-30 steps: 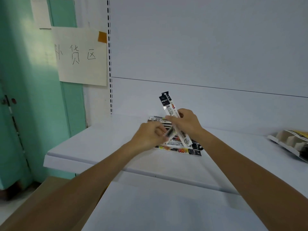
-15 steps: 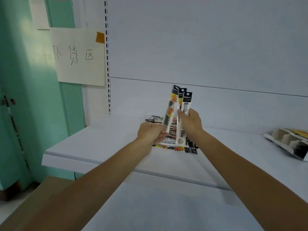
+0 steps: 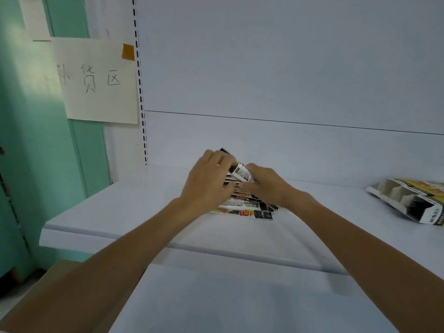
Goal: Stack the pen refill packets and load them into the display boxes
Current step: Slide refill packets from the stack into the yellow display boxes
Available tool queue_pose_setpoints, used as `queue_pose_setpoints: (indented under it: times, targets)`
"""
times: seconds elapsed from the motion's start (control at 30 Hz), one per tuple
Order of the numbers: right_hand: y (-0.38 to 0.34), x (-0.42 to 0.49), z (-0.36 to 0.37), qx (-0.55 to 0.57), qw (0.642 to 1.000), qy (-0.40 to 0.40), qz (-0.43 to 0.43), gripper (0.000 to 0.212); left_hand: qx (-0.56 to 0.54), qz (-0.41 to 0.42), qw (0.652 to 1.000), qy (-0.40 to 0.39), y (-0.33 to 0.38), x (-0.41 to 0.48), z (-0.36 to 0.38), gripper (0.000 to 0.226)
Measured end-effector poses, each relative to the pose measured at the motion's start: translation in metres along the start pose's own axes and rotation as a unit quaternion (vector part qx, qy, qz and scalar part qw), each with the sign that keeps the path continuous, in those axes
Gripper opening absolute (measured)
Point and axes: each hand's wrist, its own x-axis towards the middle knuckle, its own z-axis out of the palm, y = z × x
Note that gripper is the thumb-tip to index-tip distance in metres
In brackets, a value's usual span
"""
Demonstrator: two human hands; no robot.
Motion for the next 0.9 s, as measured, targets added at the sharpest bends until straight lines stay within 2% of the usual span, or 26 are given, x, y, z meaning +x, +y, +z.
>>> queue_pose_setpoints:
  times: [0.03, 0.1, 0.17, 0.23, 0.4, 0.5, 0.57, 0.63, 0.7, 0.8, 0.83, 0.9]
  targets:
    - [0.002, -0.004, -0.002, -0.029, 0.999, -0.017, -0.019, 0.026, 0.063, 0.056, 0.996, 0.013, -0.005, 0.005, 0.004, 0.047]
    - [0.005, -0.011, -0.005, -0.065, 0.996, -0.032, -0.044, 0.035, 0.139, 0.102, 0.984, -0.054, -0.007, 0.013, 0.009, 0.059]
    - [0.011, -0.016, -0.009, -0.090, 0.994, -0.040, -0.046, 0.046, 0.169, 0.106, 0.969, -0.145, 0.000, 0.018, 0.019, 0.052]
    - [0.019, -0.022, -0.017, -0.119, 0.991, -0.043, -0.038, 0.053, 0.169, 0.107, 0.962, -0.185, 0.007, 0.020, 0.028, 0.042]
    - [0.050, -0.044, -0.042, -0.116, 0.993, -0.005, -0.021, 0.035, 0.067, 0.090, 0.972, -0.206, 0.036, 0.027, 0.044, 0.028]
    - [0.072, -0.058, -0.057, -0.152, 0.988, -0.009, 0.017, 0.049, 0.034, 0.068, 0.971, -0.226, 0.062, 0.038, 0.049, 0.018]
    - [0.089, -0.071, -0.072, -0.137, 0.989, 0.039, 0.035, 0.064, 0.010, 0.062, 0.973, -0.223, 0.075, 0.045, 0.057, 0.012]
    - [0.109, -0.082, -0.086, -0.170, 0.981, 0.095, 0.018, 0.073, -0.014, 0.048, 0.975, -0.216, 0.090, 0.050, 0.068, 0.013]
    - [0.127, -0.093, -0.101, -0.200, 0.973, 0.117, 0.005, 0.078, -0.021, 0.034, 0.976, -0.212, 0.106, 0.055, 0.081, 0.014]
    - [0.157, -0.116, -0.121, -0.121, 0.985, 0.117, 0.036, 0.079, -0.060, -0.009, 0.979, -0.195, 0.128, 0.063, 0.099, 0.016]
    - [0.167, -0.123, -0.126, -0.076, 0.989, 0.118, 0.047, 0.074, -0.090, -0.032, 0.977, -0.189, 0.136, 0.065, 0.104, 0.015]
    - [0.184, -0.135, -0.132, 0.012, 0.989, 0.139, 0.052, 0.052, -0.151, -0.071, 0.968, -0.187, 0.158, 0.066, 0.112, 0.012]
